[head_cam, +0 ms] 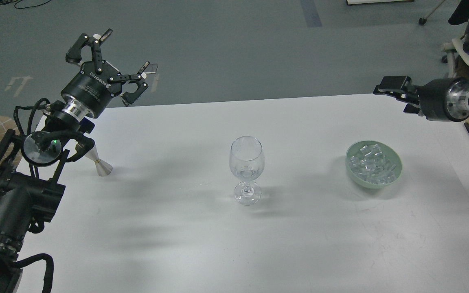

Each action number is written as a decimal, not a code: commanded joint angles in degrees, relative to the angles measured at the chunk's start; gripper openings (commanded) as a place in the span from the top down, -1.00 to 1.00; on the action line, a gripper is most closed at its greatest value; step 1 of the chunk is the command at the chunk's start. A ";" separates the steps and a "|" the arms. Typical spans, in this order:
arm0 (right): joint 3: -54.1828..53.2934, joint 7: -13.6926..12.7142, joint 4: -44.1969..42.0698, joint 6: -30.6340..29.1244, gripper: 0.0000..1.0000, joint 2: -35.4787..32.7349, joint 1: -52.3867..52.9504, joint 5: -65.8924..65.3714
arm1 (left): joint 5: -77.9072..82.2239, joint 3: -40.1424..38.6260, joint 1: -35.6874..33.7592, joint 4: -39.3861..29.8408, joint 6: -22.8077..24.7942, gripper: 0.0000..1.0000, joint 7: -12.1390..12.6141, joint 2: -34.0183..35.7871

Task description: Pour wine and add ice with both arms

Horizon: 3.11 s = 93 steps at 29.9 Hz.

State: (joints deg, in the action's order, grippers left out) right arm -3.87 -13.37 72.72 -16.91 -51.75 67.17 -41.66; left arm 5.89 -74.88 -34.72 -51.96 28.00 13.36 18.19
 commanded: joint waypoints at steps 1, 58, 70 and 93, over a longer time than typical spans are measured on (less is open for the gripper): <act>0.00 -0.34 2.77 -0.40 -0.99 -1.42 -0.46 0.00 | 0.00 0.00 0.27 0.02 0.00 -0.96 0.00 0.00; 0.88 -0.52 2.16 4.34 -0.20 6.83 -13.29 -25.58 | -0.09 -0.09 0.97 0.02 0.00 -0.96 -0.53 0.09; 0.88 -0.52 -0.21 4.26 -0.14 9.39 -14.52 -25.58 | -0.09 0.00 1.06 0.10 0.00 -0.96 -0.53 0.09; 0.61 -0.43 0.22 1.71 1.00 8.86 -14.08 -25.14 | -0.09 0.00 1.15 0.02 0.00 -0.96 -0.53 0.17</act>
State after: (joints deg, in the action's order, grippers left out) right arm -3.12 -13.84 72.48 -15.08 -42.49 52.76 -66.86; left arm 5.80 -74.88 -33.57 -51.88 28.00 12.81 18.30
